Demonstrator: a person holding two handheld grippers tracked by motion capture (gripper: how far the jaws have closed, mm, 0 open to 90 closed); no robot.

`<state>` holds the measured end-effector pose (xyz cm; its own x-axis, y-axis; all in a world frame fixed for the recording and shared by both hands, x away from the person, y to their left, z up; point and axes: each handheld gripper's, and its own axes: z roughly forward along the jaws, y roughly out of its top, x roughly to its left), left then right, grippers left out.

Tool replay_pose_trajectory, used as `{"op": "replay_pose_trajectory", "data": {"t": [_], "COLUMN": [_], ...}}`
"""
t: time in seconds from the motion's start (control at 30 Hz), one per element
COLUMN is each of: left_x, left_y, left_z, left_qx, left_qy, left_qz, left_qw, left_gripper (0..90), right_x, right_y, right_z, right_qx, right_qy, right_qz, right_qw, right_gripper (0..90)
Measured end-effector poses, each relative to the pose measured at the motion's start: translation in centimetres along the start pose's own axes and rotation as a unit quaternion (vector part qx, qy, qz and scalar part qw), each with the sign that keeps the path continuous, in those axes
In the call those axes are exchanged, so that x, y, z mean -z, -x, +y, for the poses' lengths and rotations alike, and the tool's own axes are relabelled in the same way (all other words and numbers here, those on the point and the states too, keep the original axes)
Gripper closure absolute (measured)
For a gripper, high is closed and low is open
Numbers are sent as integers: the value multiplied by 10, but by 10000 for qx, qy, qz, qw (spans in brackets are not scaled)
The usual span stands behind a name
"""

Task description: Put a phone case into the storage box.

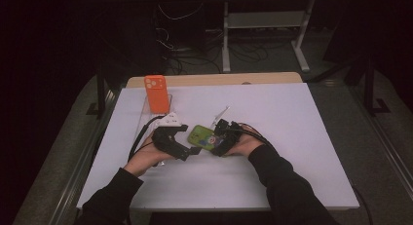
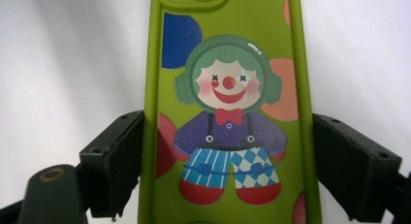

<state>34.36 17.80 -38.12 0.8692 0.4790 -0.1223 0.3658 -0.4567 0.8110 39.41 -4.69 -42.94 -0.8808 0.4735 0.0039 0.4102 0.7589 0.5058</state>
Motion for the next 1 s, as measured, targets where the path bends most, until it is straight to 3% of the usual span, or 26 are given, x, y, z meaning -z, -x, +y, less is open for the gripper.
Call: {"op": "replay_pose_trajectory", "data": {"t": [0.27,0.4,0.5,0.77,1.0], "left_x": [1,1,0,-13,-29], "left_y": [0,1,1,0,8], "left_z": [6,13,17,28,37], "left_qx": [-203,-392,-419,-711,-1219], "left_qy": [-84,-154,-72,-167,-399], "left_qz": [-118,-299,-399,-663,-992], "left_qw": [9997,9987,9983,9951,9868], "left_gripper": [0,0,0,0,0], "right_x": [37,54,66,79,77], "right_y": [13,17,21,21,11], "right_z": [-18,-27,-35,-46,-47], "right_qx": [66,181,272,565,871], "right_qy": [159,143,152,139,24], "right_qz": [73,69,127,342,579], "right_qw": [9998,9997,9994,9977,9945], "right_gripper": [153,153,153,153,153]}}
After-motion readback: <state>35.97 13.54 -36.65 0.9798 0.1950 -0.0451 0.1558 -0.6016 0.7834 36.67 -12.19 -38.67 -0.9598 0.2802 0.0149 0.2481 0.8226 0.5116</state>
